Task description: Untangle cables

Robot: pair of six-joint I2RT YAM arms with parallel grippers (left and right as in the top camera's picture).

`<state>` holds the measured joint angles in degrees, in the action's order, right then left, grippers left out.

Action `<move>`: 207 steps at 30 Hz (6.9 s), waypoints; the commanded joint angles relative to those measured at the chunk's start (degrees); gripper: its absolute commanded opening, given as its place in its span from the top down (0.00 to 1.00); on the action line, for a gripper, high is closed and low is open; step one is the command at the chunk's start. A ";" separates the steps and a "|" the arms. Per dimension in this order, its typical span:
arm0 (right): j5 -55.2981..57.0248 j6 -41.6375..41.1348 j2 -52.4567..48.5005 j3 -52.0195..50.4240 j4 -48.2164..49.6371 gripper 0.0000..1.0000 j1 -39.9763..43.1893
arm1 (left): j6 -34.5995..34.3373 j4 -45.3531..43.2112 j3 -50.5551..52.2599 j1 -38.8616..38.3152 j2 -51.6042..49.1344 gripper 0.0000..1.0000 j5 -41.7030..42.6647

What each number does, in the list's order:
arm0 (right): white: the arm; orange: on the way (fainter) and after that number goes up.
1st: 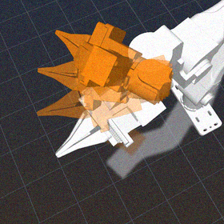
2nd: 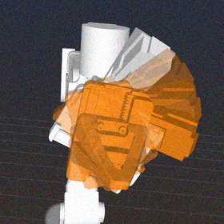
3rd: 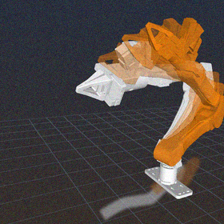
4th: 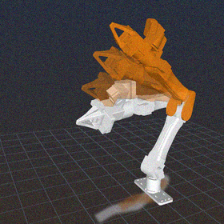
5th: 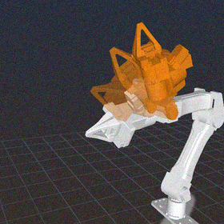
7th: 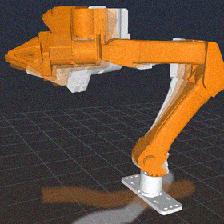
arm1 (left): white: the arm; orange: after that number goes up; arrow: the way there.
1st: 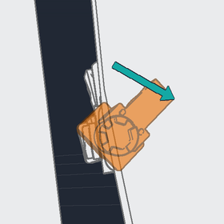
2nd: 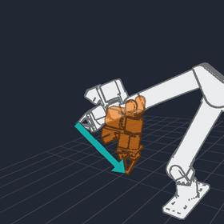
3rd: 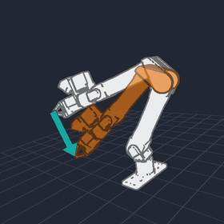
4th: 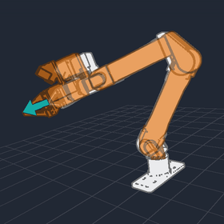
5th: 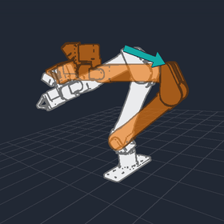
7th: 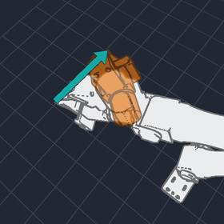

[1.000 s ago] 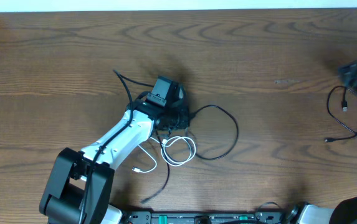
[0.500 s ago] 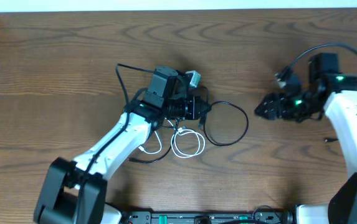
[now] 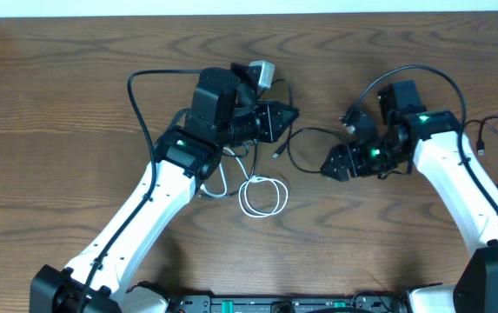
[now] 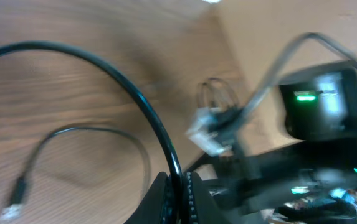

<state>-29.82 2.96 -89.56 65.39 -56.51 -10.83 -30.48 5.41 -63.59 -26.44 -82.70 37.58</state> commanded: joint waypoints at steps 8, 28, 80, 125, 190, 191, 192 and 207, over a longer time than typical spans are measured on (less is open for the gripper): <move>-0.66 1.86 -0.13 -0.37 2.84 0.22 -1.64 | -1.84 -6.47 -1.05 -0.92 0.72 0.92 8.28; -25.66 18.51 1.18 0.24 12.28 0.20 -1.60 | -16.39 9.11 -1.03 -0.92 0.07 0.93 -8.72; 10.58 -0.57 11.98 19.61 26.05 0.99 1.77 | -7.67 30.56 0.74 3.91 -1.84 0.72 -25.22; 28.68 -9.86 4.81 24.90 22.34 0.99 41.07 | -7.67 32.15 0.76 3.87 -5.09 0.72 -24.57; 37.73 -12.35 -7.02 24.81 2.62 0.99 47.19 | -7.67 32.33 0.76 3.87 -5.09 0.72 -24.57; 37.83 -12.35 -7.69 24.81 1.95 0.99 47.32 | -7.67 32.33 0.74 3.87 -5.09 0.72 -24.57; 37.83 -12.35 -8.20 24.81 1.49 0.99 47.41 | -7.67 32.33 0.74 3.87 -5.09 0.72 -24.57; 28.06 -12.35 -10.75 24.81 1.25 0.11 47.43 | -7.67 32.94 0.74 3.87 -5.09 0.72 -24.59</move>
<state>-0.03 -9.63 -100.36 89.82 -54.89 35.79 -38.92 38.13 -63.33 -22.70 -87.66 13.37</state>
